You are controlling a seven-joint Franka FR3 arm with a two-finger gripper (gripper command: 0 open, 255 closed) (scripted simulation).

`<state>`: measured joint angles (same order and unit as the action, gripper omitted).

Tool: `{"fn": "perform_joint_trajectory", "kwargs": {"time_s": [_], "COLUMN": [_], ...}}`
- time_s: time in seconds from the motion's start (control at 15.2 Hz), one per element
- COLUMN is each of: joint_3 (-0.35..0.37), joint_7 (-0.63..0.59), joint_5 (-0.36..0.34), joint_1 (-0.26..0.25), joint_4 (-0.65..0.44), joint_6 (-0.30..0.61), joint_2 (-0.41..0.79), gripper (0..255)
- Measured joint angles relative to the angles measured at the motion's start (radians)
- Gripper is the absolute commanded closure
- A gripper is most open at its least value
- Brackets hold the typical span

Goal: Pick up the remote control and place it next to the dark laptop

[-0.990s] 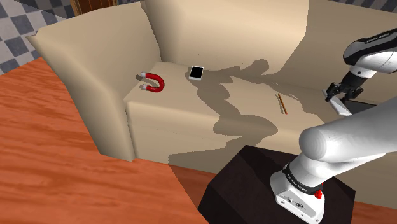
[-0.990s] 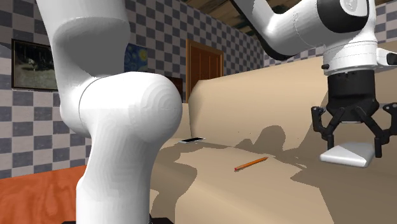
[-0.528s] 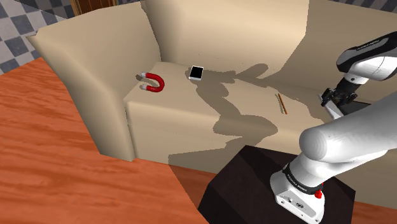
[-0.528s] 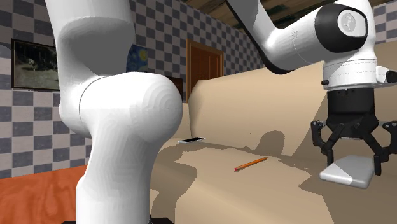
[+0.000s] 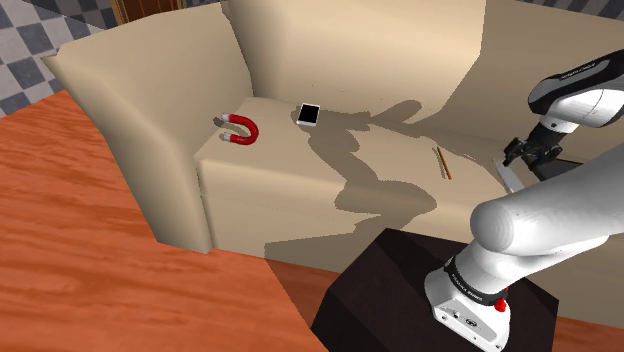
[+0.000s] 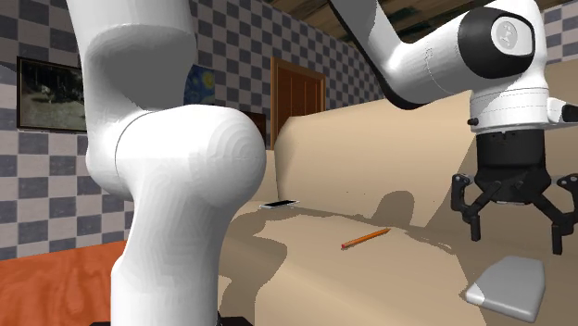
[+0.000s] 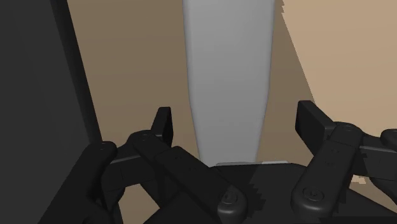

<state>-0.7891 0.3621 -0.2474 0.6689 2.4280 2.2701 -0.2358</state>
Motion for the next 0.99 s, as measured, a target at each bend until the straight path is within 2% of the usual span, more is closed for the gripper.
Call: {"fn": "perform_joint_trajectory", "kwargs": {"time_s": [0.26, 0.59, 0.99], "joint_3": [0.0, 0.044, 0.048], "joint_7": [0.0, -0.03, -0.033], "joint_5": [0.0, -0.033, -0.034], "joint_1": [0.0, 0.016, 0.017], "joint_4": [0.0, -0.062, -0.068], "joint_6": [0.0, -0.133, -0.146], "joint_2": [0.0, -0.082, -0.087], "gripper": [0, 0, 0]}}
